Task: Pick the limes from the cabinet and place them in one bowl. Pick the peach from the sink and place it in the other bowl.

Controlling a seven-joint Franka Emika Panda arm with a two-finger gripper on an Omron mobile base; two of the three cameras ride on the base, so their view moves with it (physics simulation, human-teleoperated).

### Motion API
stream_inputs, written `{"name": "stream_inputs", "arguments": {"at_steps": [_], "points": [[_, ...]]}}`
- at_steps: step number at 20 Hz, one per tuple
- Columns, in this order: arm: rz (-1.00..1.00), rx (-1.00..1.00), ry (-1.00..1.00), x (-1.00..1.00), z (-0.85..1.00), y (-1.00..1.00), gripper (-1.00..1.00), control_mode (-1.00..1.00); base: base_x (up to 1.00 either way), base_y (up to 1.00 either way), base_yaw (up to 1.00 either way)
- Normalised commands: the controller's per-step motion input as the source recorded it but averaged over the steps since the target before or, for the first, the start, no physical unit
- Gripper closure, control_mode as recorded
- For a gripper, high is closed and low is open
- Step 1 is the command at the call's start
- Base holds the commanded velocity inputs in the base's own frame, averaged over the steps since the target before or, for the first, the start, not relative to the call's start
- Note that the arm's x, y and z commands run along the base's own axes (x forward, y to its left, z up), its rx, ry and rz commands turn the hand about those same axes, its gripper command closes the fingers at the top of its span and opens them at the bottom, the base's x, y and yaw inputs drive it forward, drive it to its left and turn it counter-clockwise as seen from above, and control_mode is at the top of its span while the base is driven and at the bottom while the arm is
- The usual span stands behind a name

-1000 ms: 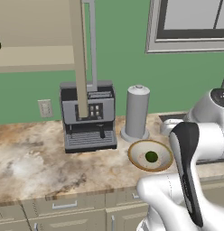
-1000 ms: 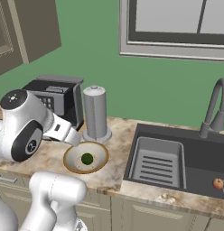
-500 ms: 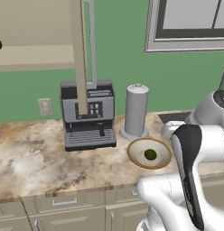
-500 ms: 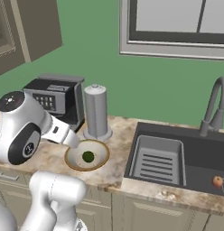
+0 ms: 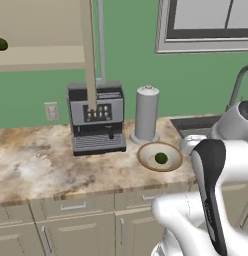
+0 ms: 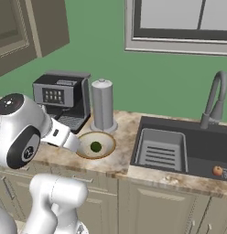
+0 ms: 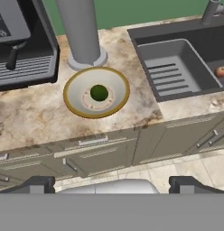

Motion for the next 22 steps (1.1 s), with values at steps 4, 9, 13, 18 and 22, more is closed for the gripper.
{"name": "stream_inputs", "arguments": {"at_steps": [4, 9, 13, 18, 22], "points": [[0.00, 0.00, 0.00, 0.00, 0.00, 0.00, -1.00, 1.00, -0.37, 0.38, -0.09], [0.00, 0.00, 0.00, 0.00, 0.00, 0.00, -1.00, 1.00, -0.11, 0.78, -0.04], [0.00, 0.00, 0.00, 0.00, 0.00, 0.00, -1.00, 1.00, -0.01, 0.87, -0.01], [0.00, 0.00, 0.00, 0.00, 0.00, 0.00, -1.00, 1.00, 0.00, 0.85, -0.01], [0.00, 0.00, 0.00, 0.00, 0.00, 0.00, -1.00, 1.00, 0.00, 0.82, -0.01]]}}
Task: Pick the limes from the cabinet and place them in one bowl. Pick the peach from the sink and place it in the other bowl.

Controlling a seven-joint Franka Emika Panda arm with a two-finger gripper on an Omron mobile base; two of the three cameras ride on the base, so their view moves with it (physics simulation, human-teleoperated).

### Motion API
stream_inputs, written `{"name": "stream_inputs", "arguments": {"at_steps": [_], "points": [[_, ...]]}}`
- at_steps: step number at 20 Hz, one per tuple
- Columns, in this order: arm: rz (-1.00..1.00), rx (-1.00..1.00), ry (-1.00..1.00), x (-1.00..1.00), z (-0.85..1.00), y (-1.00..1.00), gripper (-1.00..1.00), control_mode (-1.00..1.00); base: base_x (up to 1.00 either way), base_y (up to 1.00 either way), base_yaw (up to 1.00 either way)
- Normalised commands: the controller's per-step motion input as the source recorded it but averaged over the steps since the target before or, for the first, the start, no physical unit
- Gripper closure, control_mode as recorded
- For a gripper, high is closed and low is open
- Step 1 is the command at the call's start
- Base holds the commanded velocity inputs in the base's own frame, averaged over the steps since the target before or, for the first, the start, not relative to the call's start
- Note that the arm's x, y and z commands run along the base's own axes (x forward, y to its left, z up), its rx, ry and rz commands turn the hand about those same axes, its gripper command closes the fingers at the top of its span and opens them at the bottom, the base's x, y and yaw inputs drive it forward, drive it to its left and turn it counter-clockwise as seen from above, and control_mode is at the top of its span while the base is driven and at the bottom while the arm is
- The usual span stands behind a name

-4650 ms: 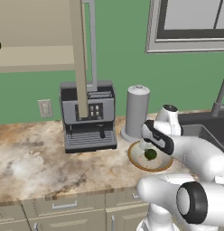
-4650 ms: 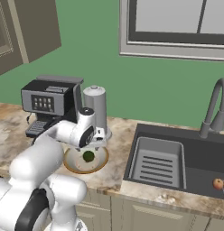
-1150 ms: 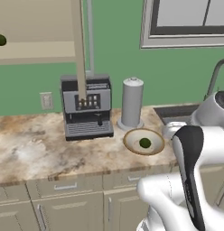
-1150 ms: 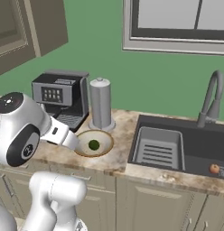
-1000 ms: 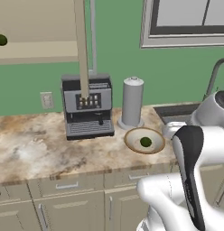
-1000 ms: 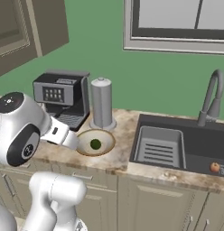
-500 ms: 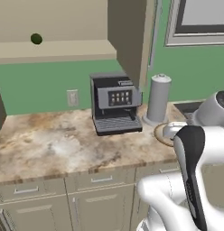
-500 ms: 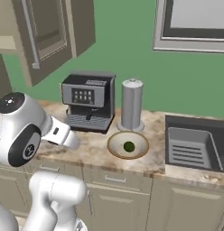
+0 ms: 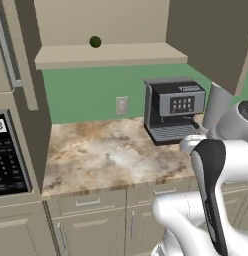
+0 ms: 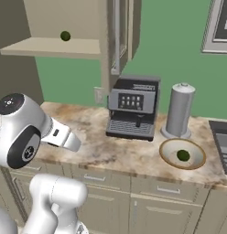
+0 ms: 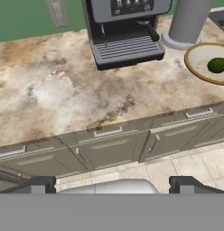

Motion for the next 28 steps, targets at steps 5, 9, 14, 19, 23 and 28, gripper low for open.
{"name": "stream_inputs", "arguments": {"at_steps": [5, 9, 14, 19, 23, 28], "points": [[0.00, 0.00, 0.00, 0.00, 0.00, 0.00, -1.00, 1.00, 0.16, 0.42, -0.01], [0.00, 0.00, 0.00, 0.00, 0.00, 0.00, -1.00, 1.00, 0.03, 0.00, 0.01], [0.00, 0.00, 0.00, 0.00, 0.00, 0.00, -1.00, 1.00, 0.48, 0.19, -0.01], [0.00, 0.00, 0.00, 0.00, 0.00, 0.00, -1.00, 1.00, 0.55, 0.37, -0.01], [0.00, 0.00, 0.00, 0.00, 0.00, 0.00, -1.00, 1.00, 0.60, 0.35, 0.05], [0.00, 0.00, 0.00, 0.00, 0.00, 0.00, -1.00, 1.00, 0.62, 0.27, 0.14]]}}
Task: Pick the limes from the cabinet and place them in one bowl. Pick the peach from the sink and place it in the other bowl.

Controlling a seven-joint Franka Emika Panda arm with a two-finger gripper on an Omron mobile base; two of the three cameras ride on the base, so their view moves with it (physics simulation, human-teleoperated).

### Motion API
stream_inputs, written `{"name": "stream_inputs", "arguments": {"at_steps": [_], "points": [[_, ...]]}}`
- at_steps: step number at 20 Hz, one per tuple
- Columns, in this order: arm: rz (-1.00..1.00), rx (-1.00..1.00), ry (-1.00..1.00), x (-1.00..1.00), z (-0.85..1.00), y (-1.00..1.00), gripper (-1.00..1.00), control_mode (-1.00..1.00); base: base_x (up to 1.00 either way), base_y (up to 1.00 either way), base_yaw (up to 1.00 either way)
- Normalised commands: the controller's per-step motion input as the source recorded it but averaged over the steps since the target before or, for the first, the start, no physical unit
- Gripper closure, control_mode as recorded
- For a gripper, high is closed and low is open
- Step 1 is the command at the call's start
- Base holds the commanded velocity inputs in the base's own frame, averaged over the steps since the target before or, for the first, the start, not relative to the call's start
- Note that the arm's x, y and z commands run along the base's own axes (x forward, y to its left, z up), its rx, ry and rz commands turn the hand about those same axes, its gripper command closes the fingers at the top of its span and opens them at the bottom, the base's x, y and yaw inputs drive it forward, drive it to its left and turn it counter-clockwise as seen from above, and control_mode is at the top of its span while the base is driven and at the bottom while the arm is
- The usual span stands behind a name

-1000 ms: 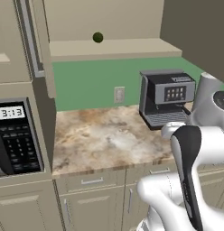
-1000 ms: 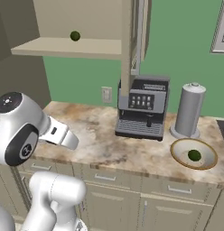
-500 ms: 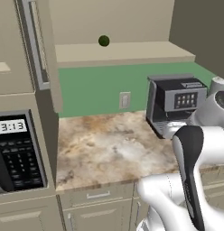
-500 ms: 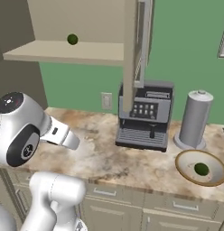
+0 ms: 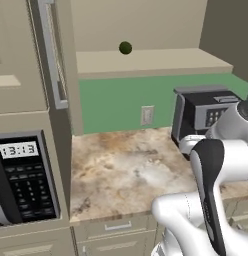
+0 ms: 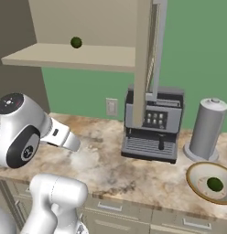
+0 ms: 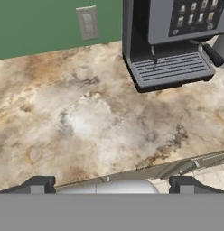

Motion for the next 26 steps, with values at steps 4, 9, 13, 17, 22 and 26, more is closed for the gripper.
{"name": "stream_inputs", "arguments": {"at_steps": [4, 9, 13, 17, 22, 26], "points": [[0.00, 0.00, 0.00, 0.00, 0.00, 0.00, -1.00, 1.00, 0.47, 0.42, 0.14], [0.00, 0.00, 0.00, 0.00, 0.00, 0.00, -1.00, 1.00, 0.20, 0.53, 0.08], [0.00, 0.00, 0.00, 0.00, 0.00, 0.00, -1.00, 1.00, 0.00, 0.73, 0.03], [0.00, 0.00, 0.00, 0.00, 0.00, 0.00, -1.00, 1.00, 0.00, 0.75, 0.02], [0.00, 0.00, 0.00, 0.00, 0.00, 0.00, -1.00, 1.00, 0.57, 0.14, 0.10], [0.00, 0.00, 0.00, 0.00, 0.00, 0.00, -1.00, 1.00, 0.61, -0.03, 0.14]]}}
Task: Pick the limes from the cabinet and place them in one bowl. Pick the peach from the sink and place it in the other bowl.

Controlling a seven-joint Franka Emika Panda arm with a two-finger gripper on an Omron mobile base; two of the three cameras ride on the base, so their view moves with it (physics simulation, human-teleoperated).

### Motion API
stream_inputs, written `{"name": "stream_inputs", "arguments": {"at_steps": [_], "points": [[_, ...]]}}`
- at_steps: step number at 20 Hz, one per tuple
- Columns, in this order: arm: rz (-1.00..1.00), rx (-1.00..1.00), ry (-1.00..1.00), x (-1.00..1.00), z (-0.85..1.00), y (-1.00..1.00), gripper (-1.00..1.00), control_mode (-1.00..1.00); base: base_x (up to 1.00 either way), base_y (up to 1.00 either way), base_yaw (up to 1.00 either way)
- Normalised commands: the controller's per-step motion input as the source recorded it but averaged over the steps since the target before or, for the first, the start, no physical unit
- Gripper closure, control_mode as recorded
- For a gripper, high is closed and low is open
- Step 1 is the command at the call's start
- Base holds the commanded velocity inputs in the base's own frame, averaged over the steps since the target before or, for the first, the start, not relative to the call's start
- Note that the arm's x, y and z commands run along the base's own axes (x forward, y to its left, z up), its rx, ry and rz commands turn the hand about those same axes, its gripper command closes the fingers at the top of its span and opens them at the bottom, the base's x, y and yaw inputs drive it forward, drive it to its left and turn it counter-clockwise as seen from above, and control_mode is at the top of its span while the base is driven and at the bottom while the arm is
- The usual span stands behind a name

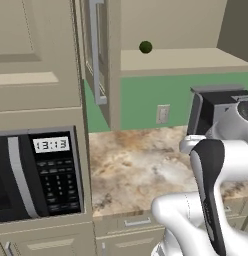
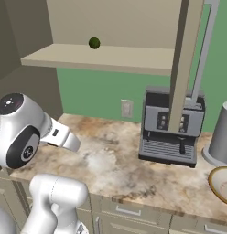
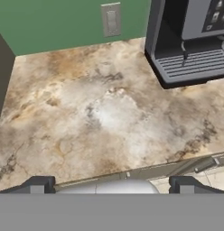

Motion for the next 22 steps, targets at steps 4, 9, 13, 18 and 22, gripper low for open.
{"name": "stream_inputs", "arguments": {"at_steps": [4, 9, 13, 18, 22], "points": [[0.00, 0.00, 0.00, 0.00, 0.00, 0.00, -1.00, 1.00, 0.43, 0.01, 0.05], [0.06, 0.00, 0.01, 0.02, 0.09, -0.02, -1.00, -1.00, 0.00, 0.00, 0.00], [0.11, -0.07, 0.00, 0.09, 0.38, 0.11, -1.00, -1.00, 0.00, 0.00, 0.00], [0.05, -0.03, -0.08, 0.10, 0.36, 0.11, -1.00, -1.00, 0.00, 0.00, 0.00], [0.08, 0.03, -0.26, 0.03, 0.49, 0.04, -1.00, -1.00, 0.00, 0.00, 0.00]]}}
